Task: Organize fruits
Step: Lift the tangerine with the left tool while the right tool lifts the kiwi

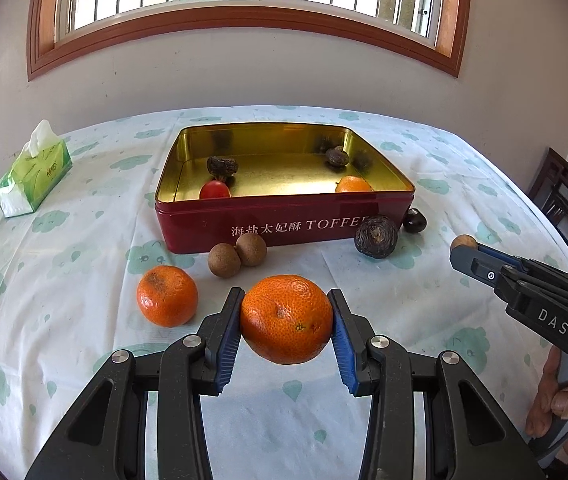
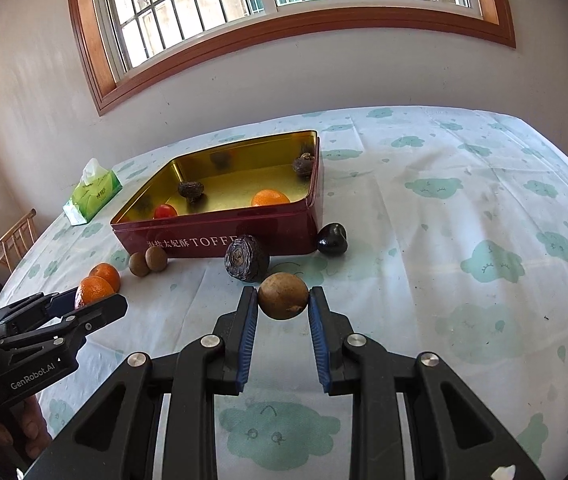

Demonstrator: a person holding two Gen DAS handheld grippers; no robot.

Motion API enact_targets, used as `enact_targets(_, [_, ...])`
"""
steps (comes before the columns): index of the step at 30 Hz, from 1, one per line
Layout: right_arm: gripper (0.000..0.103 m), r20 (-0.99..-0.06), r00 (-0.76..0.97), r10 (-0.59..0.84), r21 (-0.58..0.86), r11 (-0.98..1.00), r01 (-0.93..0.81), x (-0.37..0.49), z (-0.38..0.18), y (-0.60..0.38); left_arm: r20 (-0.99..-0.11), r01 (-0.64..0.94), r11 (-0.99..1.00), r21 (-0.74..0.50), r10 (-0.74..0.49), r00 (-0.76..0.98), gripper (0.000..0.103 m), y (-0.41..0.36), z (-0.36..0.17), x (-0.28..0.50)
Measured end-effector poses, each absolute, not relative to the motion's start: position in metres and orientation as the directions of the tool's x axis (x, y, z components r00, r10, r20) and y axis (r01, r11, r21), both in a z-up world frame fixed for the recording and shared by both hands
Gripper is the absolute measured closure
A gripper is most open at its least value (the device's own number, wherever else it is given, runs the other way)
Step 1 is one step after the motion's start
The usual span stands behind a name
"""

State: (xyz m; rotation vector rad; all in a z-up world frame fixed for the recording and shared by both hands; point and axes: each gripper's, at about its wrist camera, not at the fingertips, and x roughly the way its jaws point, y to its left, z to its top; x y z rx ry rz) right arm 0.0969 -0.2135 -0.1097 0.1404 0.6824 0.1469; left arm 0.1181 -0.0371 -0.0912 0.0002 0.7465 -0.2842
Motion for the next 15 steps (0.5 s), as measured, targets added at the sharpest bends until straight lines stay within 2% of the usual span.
enact_targets(15, [0.079, -0.593, 0.785, 0.182, 0.163, 0.981, -0.104, 0.093, -0.099, -0.208, -0.639, 0.248, 0.966, -0.069, -0.234, 0.733, 0.061, -0.042, -0.076, 0.120])
